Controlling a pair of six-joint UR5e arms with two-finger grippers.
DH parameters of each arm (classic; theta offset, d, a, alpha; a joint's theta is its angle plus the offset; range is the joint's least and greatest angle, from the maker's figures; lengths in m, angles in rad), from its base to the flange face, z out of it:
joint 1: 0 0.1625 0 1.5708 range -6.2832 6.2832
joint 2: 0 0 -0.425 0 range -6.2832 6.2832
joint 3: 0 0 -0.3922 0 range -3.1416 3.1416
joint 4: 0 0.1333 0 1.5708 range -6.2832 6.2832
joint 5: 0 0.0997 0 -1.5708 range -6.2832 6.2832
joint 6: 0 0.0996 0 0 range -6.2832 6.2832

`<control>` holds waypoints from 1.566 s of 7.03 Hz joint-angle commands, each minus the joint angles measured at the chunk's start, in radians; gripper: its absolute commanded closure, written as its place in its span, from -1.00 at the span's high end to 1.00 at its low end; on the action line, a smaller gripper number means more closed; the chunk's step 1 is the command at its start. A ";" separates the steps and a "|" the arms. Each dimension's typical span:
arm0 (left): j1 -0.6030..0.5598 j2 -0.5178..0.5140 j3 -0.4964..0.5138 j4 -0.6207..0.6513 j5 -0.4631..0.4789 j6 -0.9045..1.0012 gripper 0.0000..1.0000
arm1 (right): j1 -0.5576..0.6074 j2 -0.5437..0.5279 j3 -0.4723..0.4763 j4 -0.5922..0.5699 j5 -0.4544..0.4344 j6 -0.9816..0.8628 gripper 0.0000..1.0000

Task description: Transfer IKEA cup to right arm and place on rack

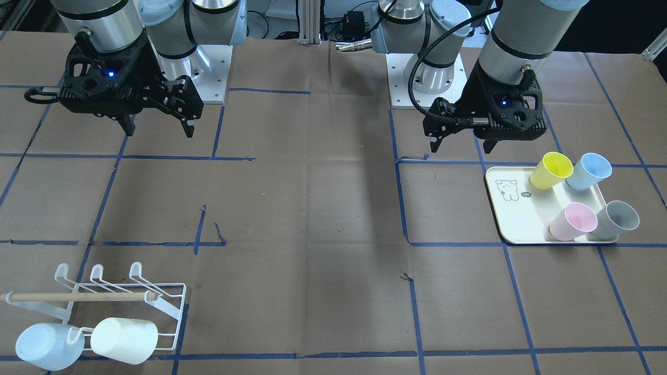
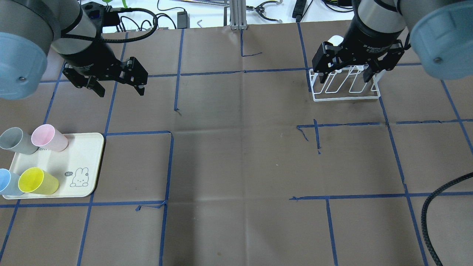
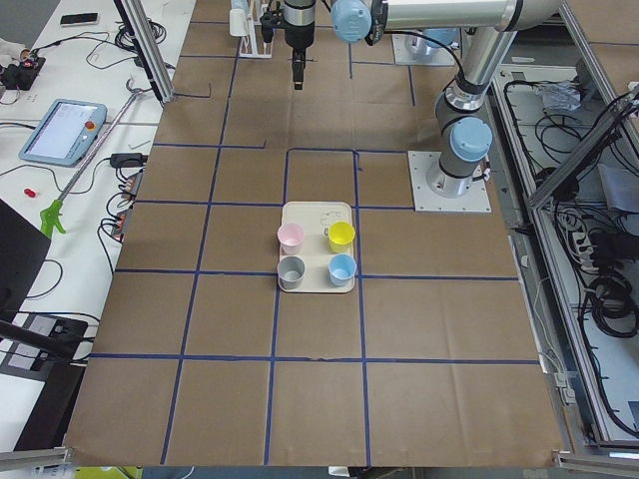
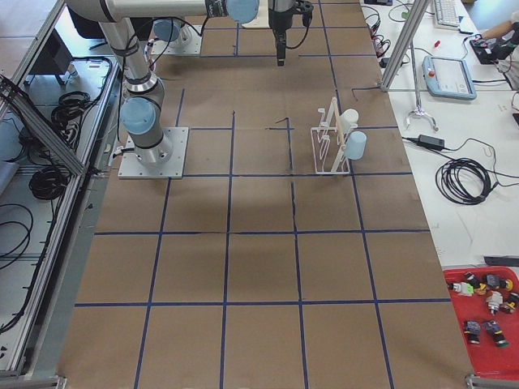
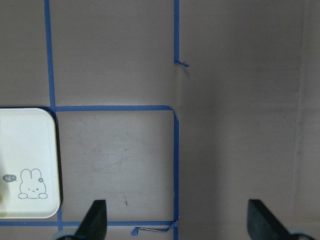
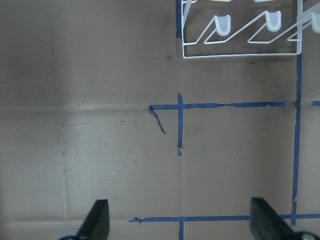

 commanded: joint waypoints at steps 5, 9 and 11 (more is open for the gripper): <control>0.000 0.003 -0.003 0.000 0.001 0.000 1.00 | 0.012 0.021 -0.019 0.042 -0.003 0.005 1.00; 0.000 0.003 -0.003 0.000 0.000 0.000 1.00 | 0.015 0.020 -0.017 0.042 -0.008 0.005 1.00; 0.000 0.003 -0.003 0.000 0.001 0.000 1.00 | 0.015 0.018 -0.016 0.042 -0.010 0.005 1.00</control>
